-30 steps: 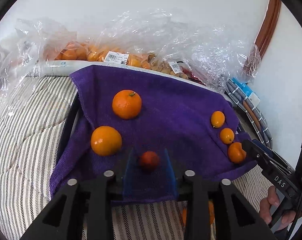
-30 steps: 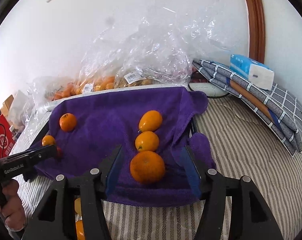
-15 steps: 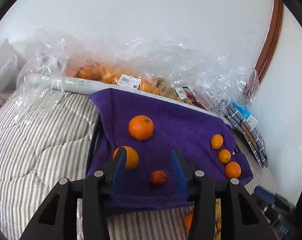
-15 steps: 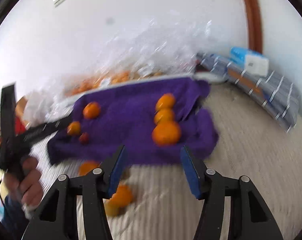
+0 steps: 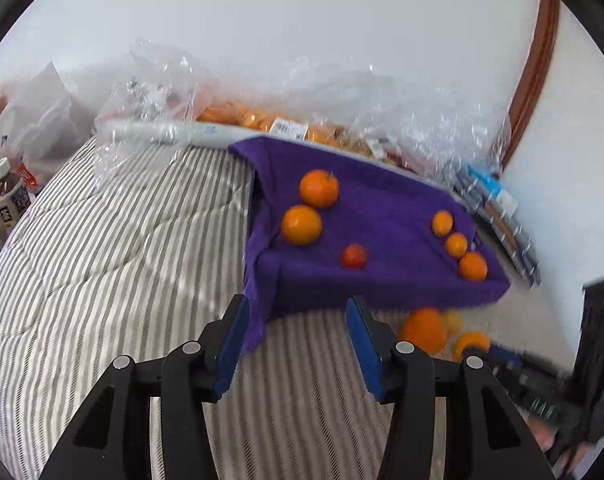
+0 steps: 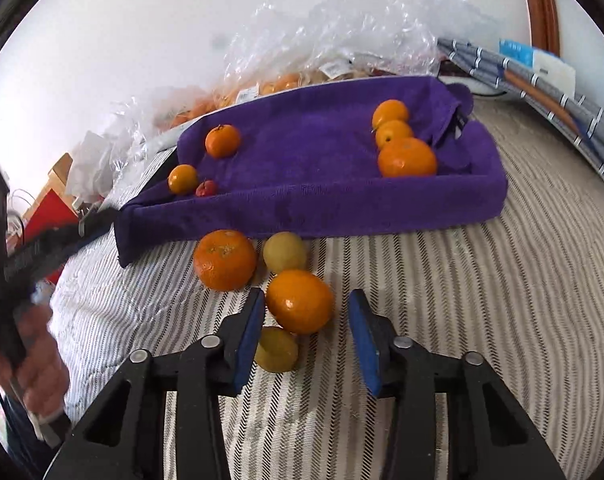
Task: Organize fruits
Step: 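Open the right tool to drop the orange while the left tool releases the tomato, then grasp a large orange with the right tool while the left tool grasps another large orange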
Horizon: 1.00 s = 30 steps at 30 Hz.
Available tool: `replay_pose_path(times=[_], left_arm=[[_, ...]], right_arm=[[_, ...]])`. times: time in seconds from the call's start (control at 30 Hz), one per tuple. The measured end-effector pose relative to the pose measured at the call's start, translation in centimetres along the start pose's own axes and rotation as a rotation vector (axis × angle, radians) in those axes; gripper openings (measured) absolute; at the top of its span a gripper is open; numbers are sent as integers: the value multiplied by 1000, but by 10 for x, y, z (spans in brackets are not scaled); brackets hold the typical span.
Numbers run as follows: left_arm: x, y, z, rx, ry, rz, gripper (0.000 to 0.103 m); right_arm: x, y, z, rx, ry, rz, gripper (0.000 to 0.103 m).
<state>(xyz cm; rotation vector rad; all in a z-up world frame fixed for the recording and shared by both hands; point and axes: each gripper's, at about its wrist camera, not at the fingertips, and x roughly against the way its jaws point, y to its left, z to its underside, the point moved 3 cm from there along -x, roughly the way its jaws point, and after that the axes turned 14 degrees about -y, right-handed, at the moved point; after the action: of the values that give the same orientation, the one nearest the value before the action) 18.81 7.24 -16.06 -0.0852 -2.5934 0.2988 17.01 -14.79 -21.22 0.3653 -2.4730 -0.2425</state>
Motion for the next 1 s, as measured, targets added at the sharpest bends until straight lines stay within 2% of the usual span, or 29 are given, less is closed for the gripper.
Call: replay_pose_path(times=[0.03,0.13,0.23,0.37,0.53,0.6,0.7,0.77,0.9,1.0], left_arm=[[1,-1,5,-32,21,-15,48],[6,-2,15,-88,50,-31,48],[7,-2,26,-94,94,-30,48],[9,0,40,-128,139,-60,48],[14,0,44,-159,110,-81,48],[16,0,46,-158,110,-90,48],[17,3,46,-139,108,-101,55],[18,8,46,-117,106,-117,67],[19,15,45,-83,99,-112,68],[18,13,46,-87,104,-101,74]], right_arm=[[-1,0,0,-7,2,-9,34],[0,2,0,-7,-2,-4,34],[9,-1,-1,-8,-38,14,34],[26,-15,0,23,-67,109,34],[30,-37,4,45,-49,173,34],[28,-42,5,28,-36,168,34],[25,-45,6,19,-28,167,34],[22,-45,6,30,-20,173,34],[20,-42,6,54,-18,175,34],[23,-41,8,63,-20,190,34]])
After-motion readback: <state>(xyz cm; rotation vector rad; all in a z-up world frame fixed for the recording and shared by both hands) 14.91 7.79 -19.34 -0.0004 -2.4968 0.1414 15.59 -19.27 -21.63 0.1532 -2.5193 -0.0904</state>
